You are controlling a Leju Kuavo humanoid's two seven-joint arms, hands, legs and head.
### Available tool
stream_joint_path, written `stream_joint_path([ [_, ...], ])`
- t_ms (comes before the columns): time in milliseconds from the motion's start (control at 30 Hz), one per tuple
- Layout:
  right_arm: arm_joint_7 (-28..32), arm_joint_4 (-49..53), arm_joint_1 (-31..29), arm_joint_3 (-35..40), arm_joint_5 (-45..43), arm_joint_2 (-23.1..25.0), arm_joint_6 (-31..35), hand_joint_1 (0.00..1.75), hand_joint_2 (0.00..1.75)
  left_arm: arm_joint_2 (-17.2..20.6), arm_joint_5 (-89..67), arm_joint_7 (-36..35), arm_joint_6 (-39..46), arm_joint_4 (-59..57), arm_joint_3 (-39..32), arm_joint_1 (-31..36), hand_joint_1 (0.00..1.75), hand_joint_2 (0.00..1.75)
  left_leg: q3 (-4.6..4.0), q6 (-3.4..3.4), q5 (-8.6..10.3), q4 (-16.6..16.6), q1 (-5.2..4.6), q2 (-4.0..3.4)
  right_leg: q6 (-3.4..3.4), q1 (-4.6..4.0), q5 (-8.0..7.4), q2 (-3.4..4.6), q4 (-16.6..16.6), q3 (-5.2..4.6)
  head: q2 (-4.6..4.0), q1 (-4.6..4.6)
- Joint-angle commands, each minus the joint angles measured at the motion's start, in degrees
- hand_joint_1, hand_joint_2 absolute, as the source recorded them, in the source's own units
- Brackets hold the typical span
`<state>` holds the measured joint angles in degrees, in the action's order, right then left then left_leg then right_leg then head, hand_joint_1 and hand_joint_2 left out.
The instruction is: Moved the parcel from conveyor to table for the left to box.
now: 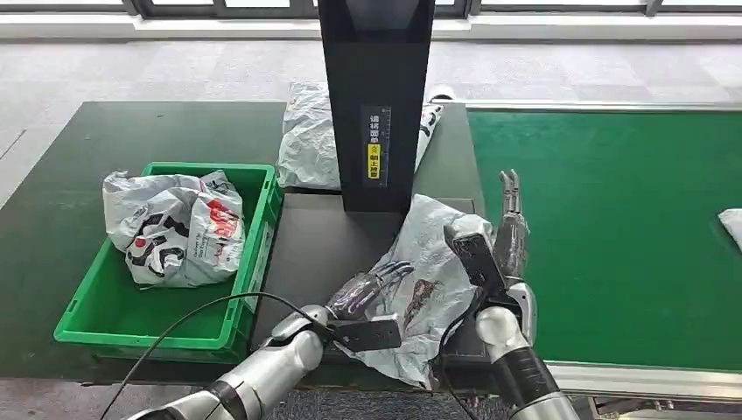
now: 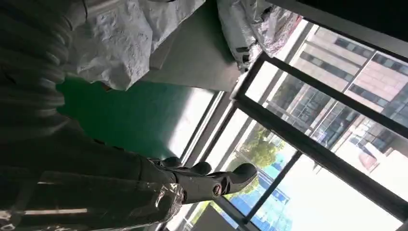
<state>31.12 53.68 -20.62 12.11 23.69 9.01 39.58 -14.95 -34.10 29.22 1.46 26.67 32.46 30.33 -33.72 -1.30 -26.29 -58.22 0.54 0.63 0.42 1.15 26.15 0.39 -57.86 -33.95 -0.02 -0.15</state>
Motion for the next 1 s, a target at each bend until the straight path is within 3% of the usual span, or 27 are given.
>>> stream_joint_path([
  [33, -2.5, 5.3, 4.1, -3.2, 2.7, 0.0, -0.8, 0.00, 1.75, 2.1, -2.8, -3.1, 0.6, -3.9, 4.0, 0.8, 1.75, 1.75, 0.14, 0.03, 0.05, 0.1, 0.02, -0.02, -0.08, -0.04, -0.05, -0.07, 0.1, 0.15, 0.02, 0.00],
  [167, -4.4, 9.5, 6.9, -4.3, 4.6, 0.2, -1.4, 0.00, 1.75, 1.8, -5.0, -8.1, 5.2, -3.9, 2.5, 1.8, 1.75, 1.75, 0.08, 0.03, 0.03, 0.1, 0.02, 0.04, -0.07, -0.04, -0.02, -0.11, 0.1, 0.11, 0.02, 0.00],
  [367, -8.0, 14.4, 8.7, -6.4, 7.9, 1.1, -2.6, 0.00, 1.75, 1.7, -9.8, -15.3, 25.7, -0.6, -2.1, 5.0, 1.75, 1.75, -0.01, 0.02, 0.05, 0.0, 0.00, -0.04, -0.05, -0.02, -0.05, -0.03, 0.0, -0.04, 0.02, 0.00],
  [500, -8.0, 14.7, 9.1, -6.6, 8.0, 1.2, -2.7, 0.00, 1.75, 2.2, -9.8, -15.2, 24.6, 0.2, -2.6, 5.2, 1.75, 1.75, -0.05, -0.04, 0.13, 0.0, 0.03, -0.03, -0.08, -0.06, -0.08, -0.08, 0.0, -0.07, 0.02, 0.00],
  [600, -7.9, 15.6, 9.8, -7.4, 8.5, 1.9, -3.2, 0.00, 1.75, 3.8, -17.7, -20.9, 38.5, 4.3, -5.8, 5.4, 1.75, 1.75, 0.05, -0.01, 0.13, 0.1, 0.02, -0.14, -0.12, -0.06, -0.12, 0.02, 0.1, 0.00, 0.02, 0.00],
  [667, -7.9, 16.2, 9.9, -7.6, 8.9, 2.3, -3.4, 0.00, 1.75, 4.3, -22.0, -21.7, 38.2, 7.7, -9.9, 5.1, 1.75, 1.75, -0.01, -0.04, 0.13, 0.0, 0.03, -0.17, -0.12, -0.07, -0.11, 0.05, 0.0, -0.06, 0.02, 0.00],
  [1000, -7.9, 16.2, 9.9, -7.7, 9.0, 2.3, -3.4, 0.00, 1.75, 4.4, -22.0, -21.6, 38.2, 7.7, -10.0, 5.1, 1.75, 1.75, -0.01, -0.06, 0.14, 0.0, 0.01, -0.09, -0.09, -0.04, -0.10, 0.02, 0.0, -0.06, 0.02, 0.00],
])
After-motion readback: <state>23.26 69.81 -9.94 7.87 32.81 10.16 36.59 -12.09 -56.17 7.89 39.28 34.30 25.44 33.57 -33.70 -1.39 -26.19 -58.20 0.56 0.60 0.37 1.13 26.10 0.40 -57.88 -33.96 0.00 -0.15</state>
